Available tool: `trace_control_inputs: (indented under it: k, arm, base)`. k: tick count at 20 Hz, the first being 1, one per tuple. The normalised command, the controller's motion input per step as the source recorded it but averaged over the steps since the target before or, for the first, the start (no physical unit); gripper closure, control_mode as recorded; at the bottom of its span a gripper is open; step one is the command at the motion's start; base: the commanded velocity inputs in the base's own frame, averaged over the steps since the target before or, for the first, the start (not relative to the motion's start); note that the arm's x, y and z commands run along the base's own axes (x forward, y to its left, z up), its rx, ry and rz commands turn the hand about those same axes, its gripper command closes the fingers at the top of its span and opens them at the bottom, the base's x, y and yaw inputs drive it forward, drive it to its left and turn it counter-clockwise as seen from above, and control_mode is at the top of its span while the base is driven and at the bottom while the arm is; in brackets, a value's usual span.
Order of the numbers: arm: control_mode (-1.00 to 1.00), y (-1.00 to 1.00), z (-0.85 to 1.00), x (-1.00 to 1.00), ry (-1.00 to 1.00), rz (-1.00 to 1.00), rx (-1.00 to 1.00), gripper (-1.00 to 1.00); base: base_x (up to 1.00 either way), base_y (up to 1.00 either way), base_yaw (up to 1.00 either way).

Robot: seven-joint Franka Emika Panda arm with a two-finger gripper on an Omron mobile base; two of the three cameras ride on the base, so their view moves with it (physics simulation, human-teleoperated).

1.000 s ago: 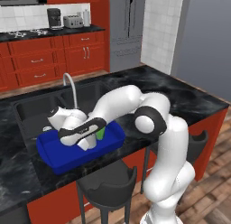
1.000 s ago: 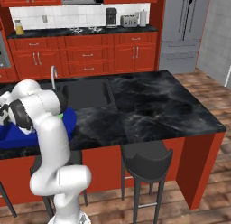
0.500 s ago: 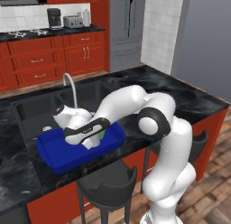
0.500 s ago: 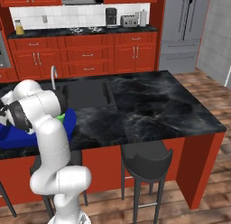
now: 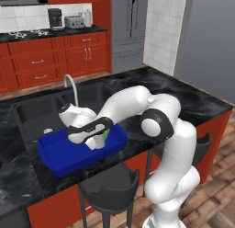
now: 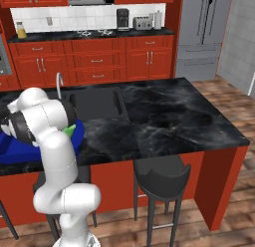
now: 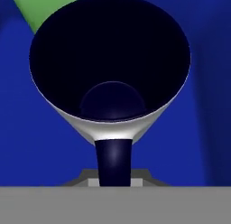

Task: There is a tray on the dining counter. Grab the cup, mug, and pitcher and place them on the tray. The pitcher may be placed next to the tray if it cannot fit the tray.

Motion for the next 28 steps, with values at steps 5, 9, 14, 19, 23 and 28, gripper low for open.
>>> trace_control_inputs:
  k: [5,9,14,19,23,28]
  arm:
    - [-1.0,0.0,-0.1,-0.08,0.0,-0.15,0.0,-1.0]
    - [-1.0,0.06,-0.05,-0.15,0.0,-0.13,0.0,-1.0]
    - [-1.0,0.4,0.0,-0.09,-0.03,-0.1,0.0,-1.0]
    - [-1.0,0.73,0.06,-0.25,-0.11,-0.04,0.0,-1.0]
    - [-1.0,0.54,0.54,-0.29,-0.24,-0.03,0.0,-1.0]
    - [-1.0,0.17,0.89,-0.45,-0.29,-0.01,0.0,-1.0]
  base:
    - [0.0,0.0,0.0]
    - [0.0,0.0,0.0]
    - [0.0,0.0,0.0]
    - [0.0,0.0,0.0]
    - [0.0,0.0,0.0]
    - [0.0,0.0,0.0]
